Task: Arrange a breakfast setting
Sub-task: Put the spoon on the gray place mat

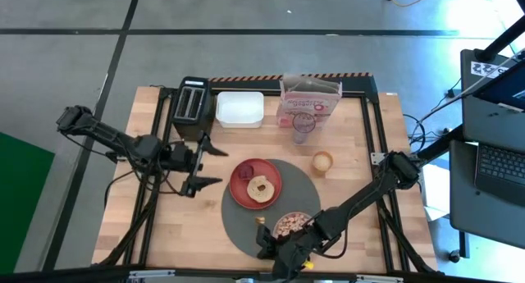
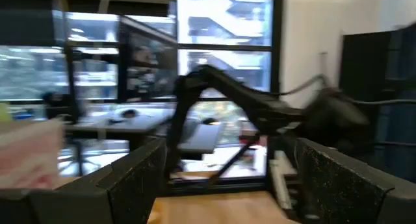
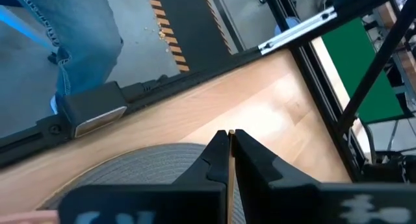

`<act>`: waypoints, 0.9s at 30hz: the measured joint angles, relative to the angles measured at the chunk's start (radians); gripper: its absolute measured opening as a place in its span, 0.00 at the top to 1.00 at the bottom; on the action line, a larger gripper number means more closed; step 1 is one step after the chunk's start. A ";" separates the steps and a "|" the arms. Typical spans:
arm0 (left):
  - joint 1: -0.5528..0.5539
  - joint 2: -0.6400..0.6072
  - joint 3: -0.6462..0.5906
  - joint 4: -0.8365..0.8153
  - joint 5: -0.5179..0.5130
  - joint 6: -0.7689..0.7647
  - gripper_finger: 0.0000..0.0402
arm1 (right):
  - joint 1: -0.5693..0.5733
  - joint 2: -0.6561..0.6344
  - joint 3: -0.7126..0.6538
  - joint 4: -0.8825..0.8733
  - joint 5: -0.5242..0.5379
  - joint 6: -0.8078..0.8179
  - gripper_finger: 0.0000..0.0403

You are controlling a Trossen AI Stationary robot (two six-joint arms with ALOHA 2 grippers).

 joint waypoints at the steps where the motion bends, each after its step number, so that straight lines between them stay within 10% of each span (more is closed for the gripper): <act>1: -0.011 0.000 0.000 -0.001 0.018 -0.006 0.17 | 0.000 0.000 0.000 -0.003 0.007 0.009 0.97; 6: -0.149 0.024 0.000 -0.018 0.035 0.050 0.17 | 0.000 0.000 0.000 0.003 0.022 0.011 0.96; 15: -0.464 0.349 0.001 0.022 -0.288 0.132 0.17 | 0.000 0.000 0.000 0.028 0.023 0.017 0.97; 27: -0.488 0.900 0.333 0.094 -0.530 0.388 0.17 | -0.001 -0.006 0.000 0.089 0.041 0.075 0.98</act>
